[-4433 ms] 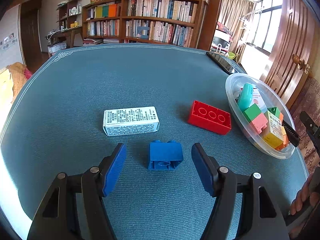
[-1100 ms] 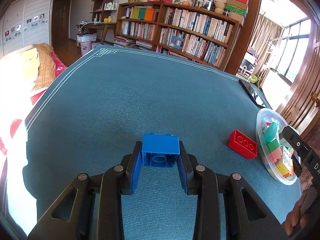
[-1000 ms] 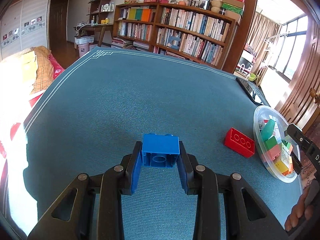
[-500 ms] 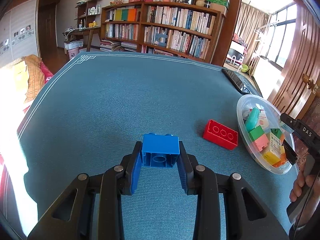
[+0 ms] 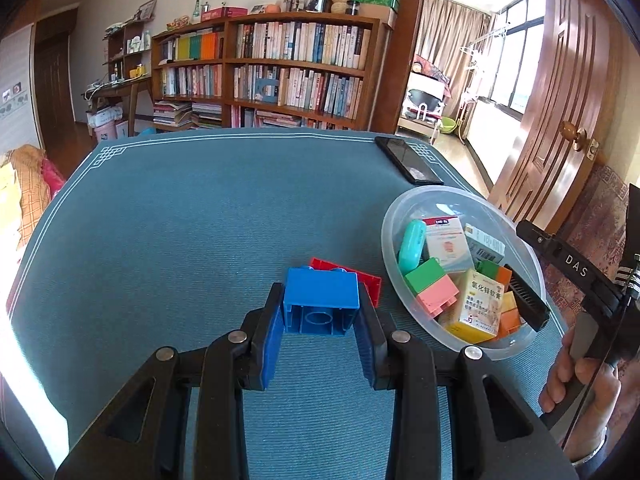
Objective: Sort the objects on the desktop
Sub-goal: 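Drop the white medicine box into the bowl with right tool while left tool carries the blue block, then lower the blue block into the bowl and open the left tool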
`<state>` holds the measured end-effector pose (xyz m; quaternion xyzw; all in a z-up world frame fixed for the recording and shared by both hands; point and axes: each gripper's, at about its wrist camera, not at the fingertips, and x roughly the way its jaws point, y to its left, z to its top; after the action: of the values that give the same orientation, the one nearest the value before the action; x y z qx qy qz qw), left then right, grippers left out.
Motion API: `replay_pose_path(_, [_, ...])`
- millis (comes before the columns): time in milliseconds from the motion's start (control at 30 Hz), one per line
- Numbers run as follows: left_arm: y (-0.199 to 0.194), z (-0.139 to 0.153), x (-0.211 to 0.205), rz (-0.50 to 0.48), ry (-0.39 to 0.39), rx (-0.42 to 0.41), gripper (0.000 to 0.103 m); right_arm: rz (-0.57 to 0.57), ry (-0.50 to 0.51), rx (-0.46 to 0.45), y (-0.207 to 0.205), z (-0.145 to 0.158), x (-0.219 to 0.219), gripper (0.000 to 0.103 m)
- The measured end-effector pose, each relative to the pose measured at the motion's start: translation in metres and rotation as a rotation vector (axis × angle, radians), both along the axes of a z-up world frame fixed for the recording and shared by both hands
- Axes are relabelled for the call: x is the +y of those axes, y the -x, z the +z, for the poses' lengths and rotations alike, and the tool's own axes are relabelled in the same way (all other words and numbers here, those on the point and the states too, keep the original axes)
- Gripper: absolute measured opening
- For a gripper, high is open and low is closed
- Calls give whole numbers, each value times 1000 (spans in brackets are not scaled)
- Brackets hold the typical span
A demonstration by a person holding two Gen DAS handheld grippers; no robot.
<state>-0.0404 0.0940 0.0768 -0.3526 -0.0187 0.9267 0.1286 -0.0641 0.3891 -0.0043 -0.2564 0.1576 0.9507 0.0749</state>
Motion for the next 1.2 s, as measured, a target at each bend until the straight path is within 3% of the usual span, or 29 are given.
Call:
replay_pose_path(167, [6,11,42,-119,-27,20,36,-73,-41,41,-8,6,7,79])
replay_pose_path(467, [30,9,102,-257,-30,12,36,-160,17,50,-13,3,30,80])
replay_pose_path(1200, [40,-6,149,-324,5,10,36,-223,-14,64,-16,5,31,83])
